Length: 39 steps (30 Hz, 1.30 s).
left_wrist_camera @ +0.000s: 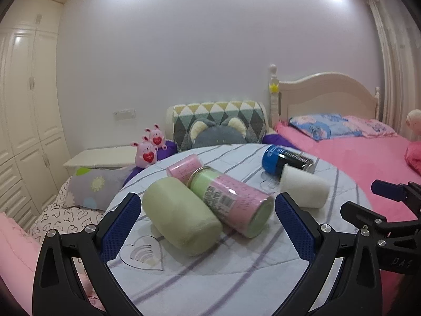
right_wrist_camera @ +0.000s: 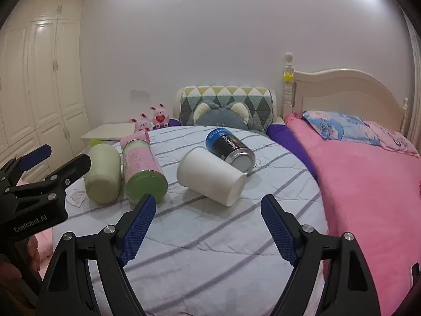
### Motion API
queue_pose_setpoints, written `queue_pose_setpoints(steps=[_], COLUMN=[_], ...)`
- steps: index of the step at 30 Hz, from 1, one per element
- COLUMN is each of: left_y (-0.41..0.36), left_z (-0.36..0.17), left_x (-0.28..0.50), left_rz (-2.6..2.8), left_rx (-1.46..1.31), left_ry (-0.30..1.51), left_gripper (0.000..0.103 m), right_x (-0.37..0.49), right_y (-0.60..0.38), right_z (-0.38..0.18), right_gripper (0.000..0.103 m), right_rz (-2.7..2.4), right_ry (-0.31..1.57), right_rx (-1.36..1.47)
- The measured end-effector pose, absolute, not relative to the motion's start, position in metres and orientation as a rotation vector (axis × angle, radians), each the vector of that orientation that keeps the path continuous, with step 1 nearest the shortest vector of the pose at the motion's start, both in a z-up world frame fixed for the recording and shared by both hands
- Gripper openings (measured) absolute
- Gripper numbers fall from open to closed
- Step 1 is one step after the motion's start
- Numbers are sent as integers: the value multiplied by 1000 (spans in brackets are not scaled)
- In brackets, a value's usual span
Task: Flip cup upright
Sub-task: 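Reach the left gripper down to the pink cup lying on its side and grasp it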
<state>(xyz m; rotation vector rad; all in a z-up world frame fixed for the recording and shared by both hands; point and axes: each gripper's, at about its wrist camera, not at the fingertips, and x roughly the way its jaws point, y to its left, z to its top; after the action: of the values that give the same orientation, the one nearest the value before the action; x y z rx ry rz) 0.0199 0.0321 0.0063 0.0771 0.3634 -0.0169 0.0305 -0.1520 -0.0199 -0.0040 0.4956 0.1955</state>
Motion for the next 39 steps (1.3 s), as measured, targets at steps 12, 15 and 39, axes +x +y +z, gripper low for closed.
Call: queue_pose_setpoints(steps=[12,15,39], left_y=[82,89,93], left_z=[20,21,-27], left_x=[110,135,289], left_rz=[-113,-132,-301], left_rx=[148,170,313], left_ry=[512,536,965], left_gripper=[103,103,103], right_x=[94,111,218], right_y=[-107,-98,-84], right_z=[-12,-10,-22], right_gripper=[83,83,83], right_rz=[186,173,95], right_ry=[605,620,790], right_rx=[111,117,123])
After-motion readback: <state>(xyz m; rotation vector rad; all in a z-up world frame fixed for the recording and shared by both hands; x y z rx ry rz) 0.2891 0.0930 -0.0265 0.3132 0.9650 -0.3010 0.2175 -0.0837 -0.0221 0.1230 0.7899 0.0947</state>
